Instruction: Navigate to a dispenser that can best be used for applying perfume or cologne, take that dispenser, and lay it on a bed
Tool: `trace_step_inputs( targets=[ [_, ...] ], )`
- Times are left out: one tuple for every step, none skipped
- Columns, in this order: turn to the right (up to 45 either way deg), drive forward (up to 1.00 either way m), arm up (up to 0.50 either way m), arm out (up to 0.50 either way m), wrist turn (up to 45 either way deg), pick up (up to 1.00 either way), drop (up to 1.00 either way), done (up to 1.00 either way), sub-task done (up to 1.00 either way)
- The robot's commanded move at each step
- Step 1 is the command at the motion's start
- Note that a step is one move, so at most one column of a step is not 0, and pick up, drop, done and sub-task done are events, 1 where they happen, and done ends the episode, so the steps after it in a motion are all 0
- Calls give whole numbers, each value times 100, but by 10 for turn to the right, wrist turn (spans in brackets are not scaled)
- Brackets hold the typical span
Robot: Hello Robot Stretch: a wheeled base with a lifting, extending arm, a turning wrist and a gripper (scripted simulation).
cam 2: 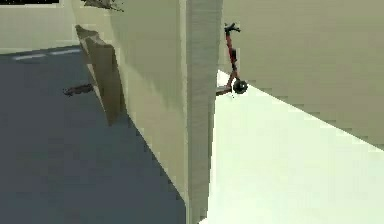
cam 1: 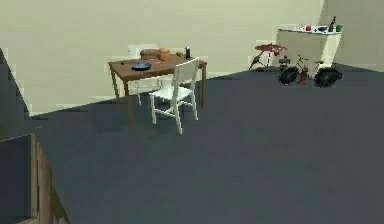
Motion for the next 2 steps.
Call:
trace_step_inputs(
  targets=[
    [-450,0,0,0,0,0,0,0,0],
    [-450,0,0,0,0,0,0,0,0]
  ],
)
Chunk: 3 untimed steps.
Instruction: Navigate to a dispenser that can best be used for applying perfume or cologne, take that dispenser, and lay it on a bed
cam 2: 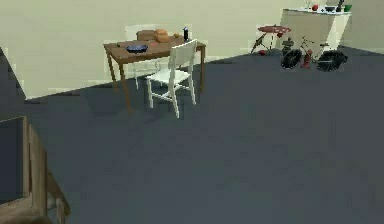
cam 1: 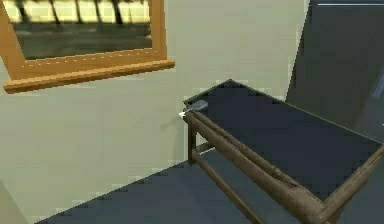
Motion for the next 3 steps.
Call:
trace_step_inputs(
  targets=[
    [-120,0,0,0,0,0,0,0,0],
    [0,20,0,0,0,0,0,0,0],
    [-180,0,0,0,0,0,0,0,0]
  ],
)
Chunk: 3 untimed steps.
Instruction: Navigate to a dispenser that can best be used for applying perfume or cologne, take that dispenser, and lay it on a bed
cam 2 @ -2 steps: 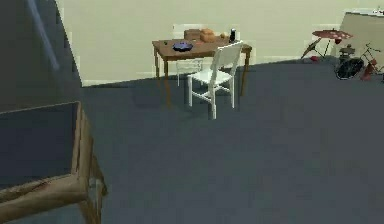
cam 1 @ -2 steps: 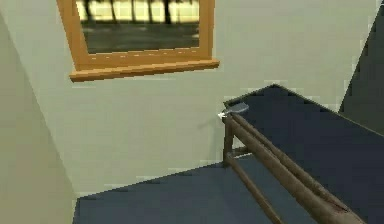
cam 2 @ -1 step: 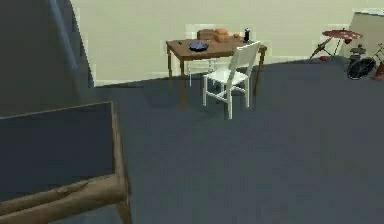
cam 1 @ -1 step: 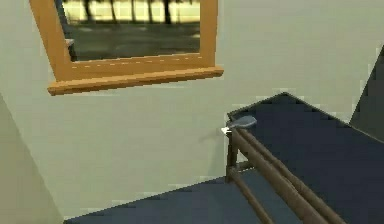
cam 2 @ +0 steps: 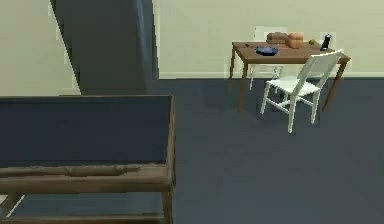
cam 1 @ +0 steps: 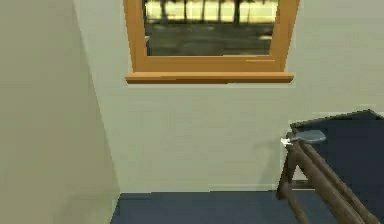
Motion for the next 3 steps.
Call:
trace_step_inputs(
  targets=[
    [0,50,0,0,0,0,0,0,0],
    [-300,0,0,0,0,0,0,0,0],
    [0,0,50,0,0,0,0,0,0]
  ],
)
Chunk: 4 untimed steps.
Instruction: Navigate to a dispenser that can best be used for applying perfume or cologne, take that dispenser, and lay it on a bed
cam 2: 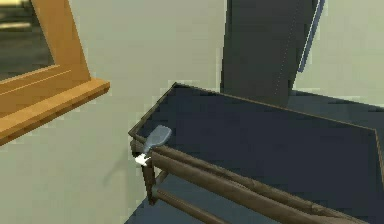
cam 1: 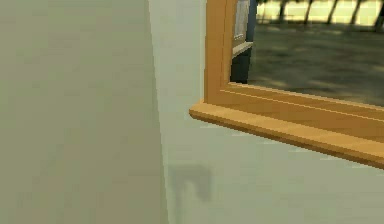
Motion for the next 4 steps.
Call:
trace_step_inputs(
  targets=[
    [0,0,32,0,0,0,0,0,0],
    [0,0,0,50,0,0,0,0,0],
    [0,0,0,0,450,0,0,0,0],
    [0,0,0,0,450,0,0,0,0]
  ],
)
